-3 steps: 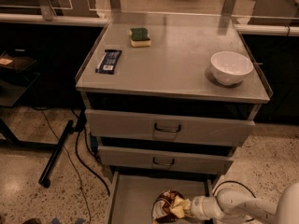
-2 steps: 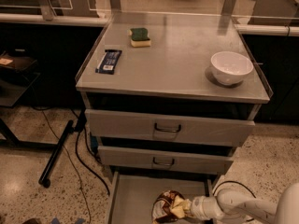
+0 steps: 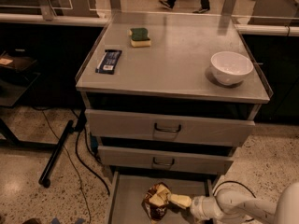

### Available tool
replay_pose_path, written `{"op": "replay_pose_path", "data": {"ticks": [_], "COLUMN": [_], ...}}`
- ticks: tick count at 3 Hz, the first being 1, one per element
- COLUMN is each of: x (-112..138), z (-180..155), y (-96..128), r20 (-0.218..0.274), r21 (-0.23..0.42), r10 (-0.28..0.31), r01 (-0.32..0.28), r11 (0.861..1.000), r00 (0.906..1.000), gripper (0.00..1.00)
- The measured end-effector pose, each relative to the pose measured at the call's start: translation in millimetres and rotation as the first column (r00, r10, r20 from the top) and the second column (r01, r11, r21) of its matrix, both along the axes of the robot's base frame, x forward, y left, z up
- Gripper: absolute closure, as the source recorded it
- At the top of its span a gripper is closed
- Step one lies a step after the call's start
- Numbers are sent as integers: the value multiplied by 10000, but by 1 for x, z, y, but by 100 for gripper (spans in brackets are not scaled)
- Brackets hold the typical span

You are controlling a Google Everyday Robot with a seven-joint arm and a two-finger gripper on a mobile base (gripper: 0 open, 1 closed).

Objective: Place brown chip bag into bottom drawer

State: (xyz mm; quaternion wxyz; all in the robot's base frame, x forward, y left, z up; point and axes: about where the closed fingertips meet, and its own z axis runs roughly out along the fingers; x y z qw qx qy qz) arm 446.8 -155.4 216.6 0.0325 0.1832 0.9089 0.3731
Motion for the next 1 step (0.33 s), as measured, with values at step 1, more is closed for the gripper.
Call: {"op": "replay_pose_path", "data": {"ticks": [1], "x": [0], "z": [0], "y": [0], "r20": [0], "r21": [0], "r10": [0], "r01": [0], "r11": [10000], "r00": [10000], "gripper": [0]}}
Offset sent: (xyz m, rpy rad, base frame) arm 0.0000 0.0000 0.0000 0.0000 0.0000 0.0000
